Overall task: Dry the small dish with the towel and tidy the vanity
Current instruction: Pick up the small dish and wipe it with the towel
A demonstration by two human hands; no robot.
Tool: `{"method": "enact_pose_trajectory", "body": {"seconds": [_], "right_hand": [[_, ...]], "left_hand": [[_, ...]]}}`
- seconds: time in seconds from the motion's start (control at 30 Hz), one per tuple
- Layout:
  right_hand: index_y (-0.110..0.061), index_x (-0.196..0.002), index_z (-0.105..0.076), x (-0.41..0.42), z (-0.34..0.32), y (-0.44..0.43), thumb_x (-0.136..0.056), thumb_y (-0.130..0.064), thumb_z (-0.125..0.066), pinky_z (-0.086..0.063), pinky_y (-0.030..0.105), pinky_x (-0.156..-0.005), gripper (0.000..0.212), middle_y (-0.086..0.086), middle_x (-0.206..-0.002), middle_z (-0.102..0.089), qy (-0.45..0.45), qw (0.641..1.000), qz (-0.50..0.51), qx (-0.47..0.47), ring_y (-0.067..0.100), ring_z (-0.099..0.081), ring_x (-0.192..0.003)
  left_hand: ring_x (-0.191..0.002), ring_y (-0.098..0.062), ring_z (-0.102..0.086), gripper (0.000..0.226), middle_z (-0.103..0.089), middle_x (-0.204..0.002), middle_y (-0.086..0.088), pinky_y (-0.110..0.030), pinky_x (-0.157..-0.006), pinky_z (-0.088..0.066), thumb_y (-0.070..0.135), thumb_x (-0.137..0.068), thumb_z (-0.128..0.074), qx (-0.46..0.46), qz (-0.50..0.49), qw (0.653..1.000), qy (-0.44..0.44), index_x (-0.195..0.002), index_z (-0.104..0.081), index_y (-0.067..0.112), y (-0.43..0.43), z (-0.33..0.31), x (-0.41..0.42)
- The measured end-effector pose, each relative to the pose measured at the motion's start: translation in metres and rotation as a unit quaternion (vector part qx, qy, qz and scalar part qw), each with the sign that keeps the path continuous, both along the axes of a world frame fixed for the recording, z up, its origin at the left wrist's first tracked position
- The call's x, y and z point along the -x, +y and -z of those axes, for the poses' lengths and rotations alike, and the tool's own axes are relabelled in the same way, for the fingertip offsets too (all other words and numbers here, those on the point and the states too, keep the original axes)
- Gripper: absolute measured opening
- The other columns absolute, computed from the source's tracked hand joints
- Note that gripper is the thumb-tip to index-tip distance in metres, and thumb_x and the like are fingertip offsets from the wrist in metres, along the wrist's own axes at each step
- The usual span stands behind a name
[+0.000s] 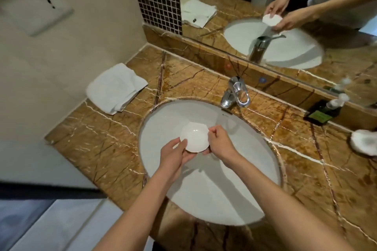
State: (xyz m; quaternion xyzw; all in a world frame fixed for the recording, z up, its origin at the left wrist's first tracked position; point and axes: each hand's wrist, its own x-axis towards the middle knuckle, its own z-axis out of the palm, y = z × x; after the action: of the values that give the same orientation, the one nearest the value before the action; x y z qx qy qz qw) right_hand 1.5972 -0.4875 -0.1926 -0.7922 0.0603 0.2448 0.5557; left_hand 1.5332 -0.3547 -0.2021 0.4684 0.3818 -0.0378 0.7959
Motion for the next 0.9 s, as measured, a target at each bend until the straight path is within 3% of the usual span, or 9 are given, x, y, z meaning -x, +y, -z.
{"method": "enact_pose_trajectory", "body": {"seconds": [0.07,0.13,0.27,0.43,0.5,0.6,0.73,0.83,0.9], "right_hand": [[-0.003,-0.105,-0.048,-0.001,-0.001,0.026,-0.100,-0.015,-0.035,-0.060,0.044,-0.061,0.018,0.013,-0.102,-0.058,0.005,1.000,-0.008,-0.007,0.024,-0.067,-0.061],[-0.004,-0.104,-0.047,-0.002,-0.002,0.055,-0.101,-0.014,-0.035,-0.059,0.040,-0.056,0.016,0.012,-0.102,-0.056,0.007,1.000,-0.020,-0.018,0.020,-0.066,-0.054],[-0.010,-0.097,-0.049,-0.006,-0.005,0.116,-0.098,-0.012,-0.038,-0.056,0.051,-0.065,0.011,0.007,-0.082,-0.059,0.007,0.999,-0.035,-0.023,0.026,-0.065,-0.054],[-0.018,-0.089,-0.054,-0.020,-0.010,0.195,-0.097,-0.026,-0.046,-0.052,0.032,-0.047,0.013,0.011,-0.090,-0.065,-0.013,0.997,-0.081,-0.005,0.026,-0.069,-0.067],[-0.021,-0.093,-0.058,-0.034,-0.009,0.224,-0.096,-0.032,-0.048,-0.052,0.034,-0.056,0.015,0.010,-0.090,-0.067,-0.044,0.994,-0.099,0.016,0.027,-0.068,-0.075],[-0.013,-0.114,-0.058,-0.063,-0.006,0.261,-0.095,-0.032,-0.048,-0.049,0.038,-0.074,0.029,0.009,-0.102,-0.068,-0.071,0.991,-0.104,0.055,0.027,-0.064,-0.091],[-0.013,-0.129,-0.052,-0.097,0.000,0.294,-0.093,-0.031,-0.052,-0.051,0.041,-0.087,0.040,0.008,-0.108,-0.065,-0.107,0.978,-0.107,0.142,0.025,-0.063,-0.096],[-0.010,-0.135,-0.047,-0.117,0.009,0.311,-0.091,-0.027,-0.057,-0.045,0.040,-0.095,0.048,0.015,-0.131,-0.057,-0.138,0.963,-0.120,0.198,0.032,-0.056,-0.115],[-0.008,-0.133,-0.047,-0.128,0.016,0.321,-0.089,-0.028,-0.061,-0.044,0.042,-0.095,0.050,0.015,-0.136,-0.054,-0.152,0.952,-0.140,0.226,0.033,-0.053,-0.120]], "left_hand": [[-0.086,-0.029,-0.073,0.030,-0.069,-0.103,-0.020,-0.031,-0.066,-0.060,0.007,-0.091,-0.059,-0.006,-0.020,1.000,-0.004,-0.119,-0.056,-0.004,0.025,-0.002,0.000],[-0.083,-0.026,-0.073,0.029,-0.070,-0.099,-0.017,-0.031,-0.064,-0.060,0.006,-0.092,-0.058,0.000,-0.041,0.999,-0.010,-0.119,-0.055,-0.003,0.053,-0.004,0.001],[-0.090,-0.028,-0.071,0.020,-0.067,-0.109,-0.020,-0.031,-0.064,-0.060,0.006,-0.093,-0.056,-0.012,-0.060,0.998,-0.011,-0.112,-0.058,0.002,0.113,-0.003,0.002],[-0.097,-0.031,-0.066,0.014,-0.064,-0.112,-0.018,-0.032,-0.064,-0.060,0.004,-0.093,-0.055,-0.042,-0.091,0.995,-0.003,-0.106,-0.059,0.002,0.192,-0.009,-0.002],[-0.097,-0.031,-0.063,0.013,-0.061,-0.108,-0.012,-0.031,-0.060,-0.060,0.003,-0.091,-0.057,-0.053,-0.109,0.993,0.008,-0.104,-0.059,0.005,0.223,-0.011,-0.005],[-0.095,-0.029,-0.063,0.031,-0.058,-0.111,-0.010,-0.030,-0.062,-0.060,0.004,-0.090,-0.059,-0.072,-0.109,0.991,0.025,-0.121,-0.056,0.003,0.266,-0.014,-0.008],[-0.091,-0.026,-0.066,0.036,-0.058,-0.119,-0.013,-0.030,-0.067,-0.060,0.007,-0.090,-0.060,-0.087,-0.108,0.990,0.034,-0.126,-0.054,0.003,0.309,-0.012,-0.009],[-0.101,-0.032,-0.063,0.034,-0.056,-0.125,-0.015,-0.028,-0.061,-0.060,0.005,-0.091,-0.059,-0.081,-0.116,0.990,0.022,-0.124,-0.055,0.001,0.328,-0.011,-0.015],[-0.104,-0.034,-0.062,0.034,-0.055,-0.128,-0.015,-0.028,-0.060,-0.060,0.003,-0.090,-0.059,-0.077,-0.122,0.989,0.025,-0.124,-0.055,0.001,0.334,-0.010,-0.020]]}}
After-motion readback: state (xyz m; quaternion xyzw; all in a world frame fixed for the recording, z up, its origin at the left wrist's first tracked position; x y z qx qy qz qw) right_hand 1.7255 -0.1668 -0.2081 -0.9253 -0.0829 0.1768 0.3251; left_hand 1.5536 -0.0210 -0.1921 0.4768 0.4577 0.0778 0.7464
